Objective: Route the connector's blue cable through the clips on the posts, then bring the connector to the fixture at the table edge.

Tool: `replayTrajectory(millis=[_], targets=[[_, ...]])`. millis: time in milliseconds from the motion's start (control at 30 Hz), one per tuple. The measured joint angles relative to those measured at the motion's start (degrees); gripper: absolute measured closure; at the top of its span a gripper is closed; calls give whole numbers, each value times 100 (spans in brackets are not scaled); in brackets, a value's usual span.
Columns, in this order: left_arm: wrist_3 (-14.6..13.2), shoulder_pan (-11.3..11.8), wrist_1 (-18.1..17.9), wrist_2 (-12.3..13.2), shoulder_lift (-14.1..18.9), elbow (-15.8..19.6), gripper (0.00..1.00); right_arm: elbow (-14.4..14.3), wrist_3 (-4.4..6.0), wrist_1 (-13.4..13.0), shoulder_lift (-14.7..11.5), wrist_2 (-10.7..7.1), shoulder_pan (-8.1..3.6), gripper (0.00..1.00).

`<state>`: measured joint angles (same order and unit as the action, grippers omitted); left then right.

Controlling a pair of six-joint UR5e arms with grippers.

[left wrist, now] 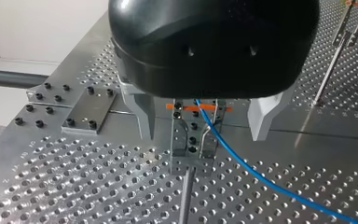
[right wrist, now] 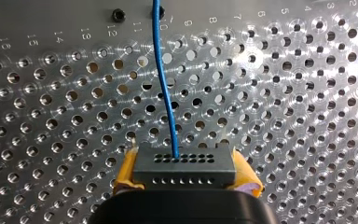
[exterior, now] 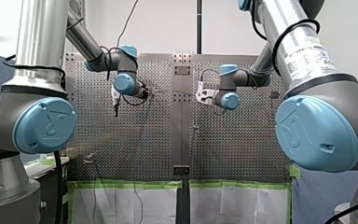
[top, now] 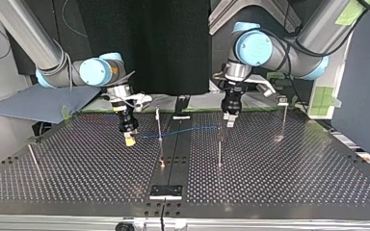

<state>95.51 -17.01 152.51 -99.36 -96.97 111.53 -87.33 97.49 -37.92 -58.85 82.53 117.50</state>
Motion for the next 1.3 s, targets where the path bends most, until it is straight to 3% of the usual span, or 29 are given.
replayTrajectory(millis=[1300], targets=[[-229, -76, -85, 30, 0, 1, 0, -1, 0, 10, 25, 0, -6, 100]])
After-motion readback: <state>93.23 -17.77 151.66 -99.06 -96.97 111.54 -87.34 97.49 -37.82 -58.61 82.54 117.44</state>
